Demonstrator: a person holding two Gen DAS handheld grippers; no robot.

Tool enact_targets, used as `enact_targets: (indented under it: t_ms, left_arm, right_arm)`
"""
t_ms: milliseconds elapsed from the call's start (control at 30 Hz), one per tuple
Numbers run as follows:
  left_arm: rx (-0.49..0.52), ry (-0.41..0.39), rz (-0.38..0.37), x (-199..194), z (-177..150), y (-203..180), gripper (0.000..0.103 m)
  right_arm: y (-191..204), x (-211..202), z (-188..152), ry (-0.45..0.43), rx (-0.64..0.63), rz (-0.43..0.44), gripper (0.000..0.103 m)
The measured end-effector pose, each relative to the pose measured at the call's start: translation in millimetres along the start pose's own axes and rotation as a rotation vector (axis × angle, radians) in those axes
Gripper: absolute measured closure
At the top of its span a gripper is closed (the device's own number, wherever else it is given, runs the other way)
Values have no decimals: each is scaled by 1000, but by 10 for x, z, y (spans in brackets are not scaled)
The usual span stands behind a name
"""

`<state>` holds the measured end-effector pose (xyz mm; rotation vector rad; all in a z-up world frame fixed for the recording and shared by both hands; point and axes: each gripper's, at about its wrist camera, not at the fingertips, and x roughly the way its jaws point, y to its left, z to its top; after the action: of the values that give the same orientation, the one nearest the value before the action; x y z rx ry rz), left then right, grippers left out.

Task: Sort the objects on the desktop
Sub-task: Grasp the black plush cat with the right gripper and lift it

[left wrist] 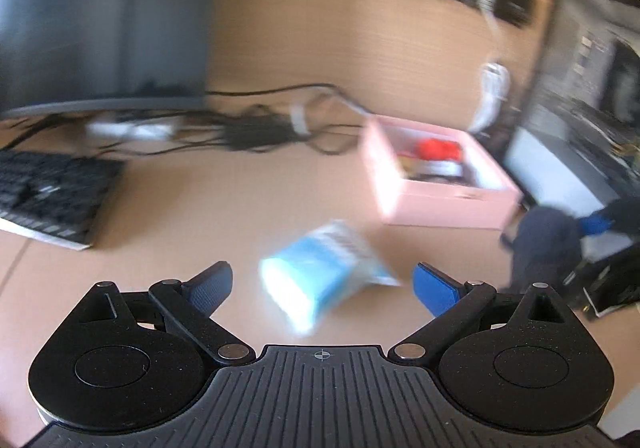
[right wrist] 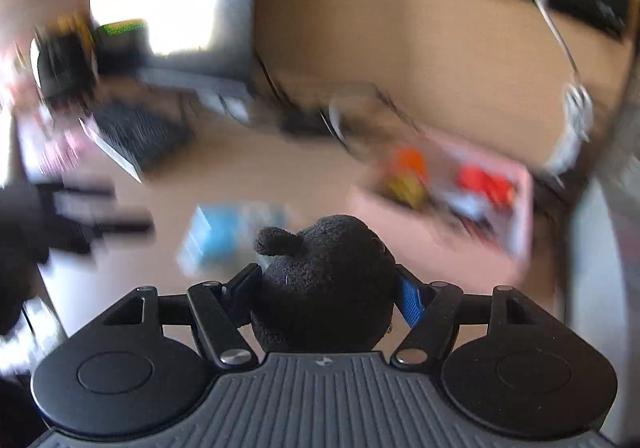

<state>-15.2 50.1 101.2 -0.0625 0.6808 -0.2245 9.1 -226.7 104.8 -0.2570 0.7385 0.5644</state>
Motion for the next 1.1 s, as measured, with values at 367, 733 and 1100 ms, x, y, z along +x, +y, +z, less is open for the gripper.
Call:
enact_targets:
  t_ms: [367, 733, 1100]
  left_arm:
    - [67, 123, -57, 380, -90, -410, 3]
    - [126, 153, -39, 465, 8, -647, 3]
    - [70, 137, 2, 348, -14, -426, 3]
  right_arm:
    - [-206, 141, -578, 41, -7, -157, 20]
    - [-591, 1, -994, -76, 469, -118, 16]
    - [-354, 315, -585, -70, 266, -168, 36]
